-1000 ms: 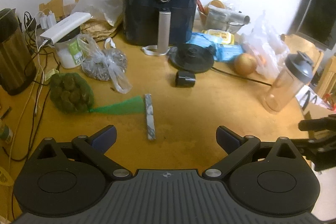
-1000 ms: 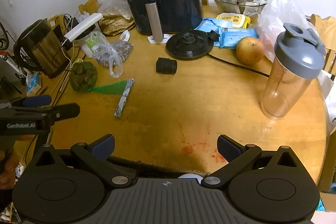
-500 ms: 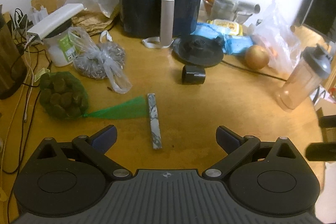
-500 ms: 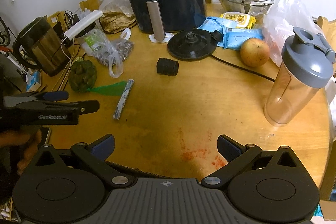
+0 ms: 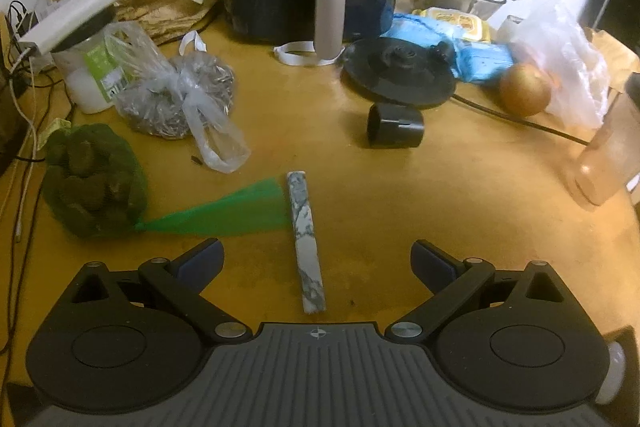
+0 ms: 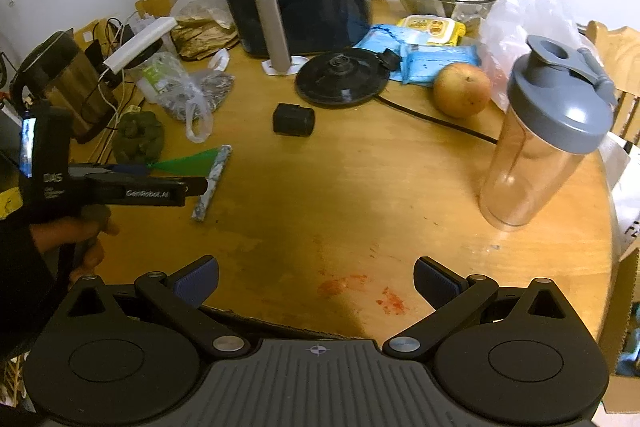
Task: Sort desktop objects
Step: 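Move the left gripper to the marble-patterned strip and close on it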
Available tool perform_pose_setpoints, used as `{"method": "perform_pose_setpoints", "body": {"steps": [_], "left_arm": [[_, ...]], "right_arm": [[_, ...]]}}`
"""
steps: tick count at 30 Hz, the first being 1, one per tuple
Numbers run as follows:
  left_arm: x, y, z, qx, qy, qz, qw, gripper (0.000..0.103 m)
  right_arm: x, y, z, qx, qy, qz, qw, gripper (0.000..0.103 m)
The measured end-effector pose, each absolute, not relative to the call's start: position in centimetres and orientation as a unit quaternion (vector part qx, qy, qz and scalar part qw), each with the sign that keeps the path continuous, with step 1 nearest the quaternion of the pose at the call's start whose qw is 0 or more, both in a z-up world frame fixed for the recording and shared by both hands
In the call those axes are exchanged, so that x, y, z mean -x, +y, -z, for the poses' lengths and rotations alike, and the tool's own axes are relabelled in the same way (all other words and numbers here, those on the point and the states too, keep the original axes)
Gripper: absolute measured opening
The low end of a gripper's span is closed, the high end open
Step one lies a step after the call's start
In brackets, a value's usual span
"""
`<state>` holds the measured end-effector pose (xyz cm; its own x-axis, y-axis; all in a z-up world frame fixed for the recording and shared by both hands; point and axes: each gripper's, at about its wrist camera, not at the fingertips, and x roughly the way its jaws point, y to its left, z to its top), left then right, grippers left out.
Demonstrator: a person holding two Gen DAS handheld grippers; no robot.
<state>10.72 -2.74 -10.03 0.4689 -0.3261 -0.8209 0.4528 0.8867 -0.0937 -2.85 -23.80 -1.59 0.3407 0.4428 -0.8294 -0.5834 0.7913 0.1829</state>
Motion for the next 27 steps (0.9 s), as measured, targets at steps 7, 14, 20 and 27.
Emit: {"method": "perform_pose_setpoints", "body": {"steps": [7,14,20,27], "left_arm": [[-12.1,-3.9,12.7,-0.080,0.474,0.222,0.848,0.068],[-12.7,-4.7,14.2,-0.097,0.475,0.212,0.848,0.039],[-12.7,-5.2,14.1,-0.104,0.466,0.206,0.854,0.017],[-12.9,-5.2,14.2,-0.103,0.469,0.207,0.852,0.016]], "right_arm": [[2.8,-24.8,2.0,0.072,0.489,-0.301,0.816,0.103],[2.5,-25.4,2.2,0.069,0.493,-0.289,0.817,0.103],[2.3,-25.6,2.2,0.069,0.495,-0.282,0.819,0.103],[2.0,-25.5,2.4,0.070,0.496,-0.284,0.817,0.103]]}}
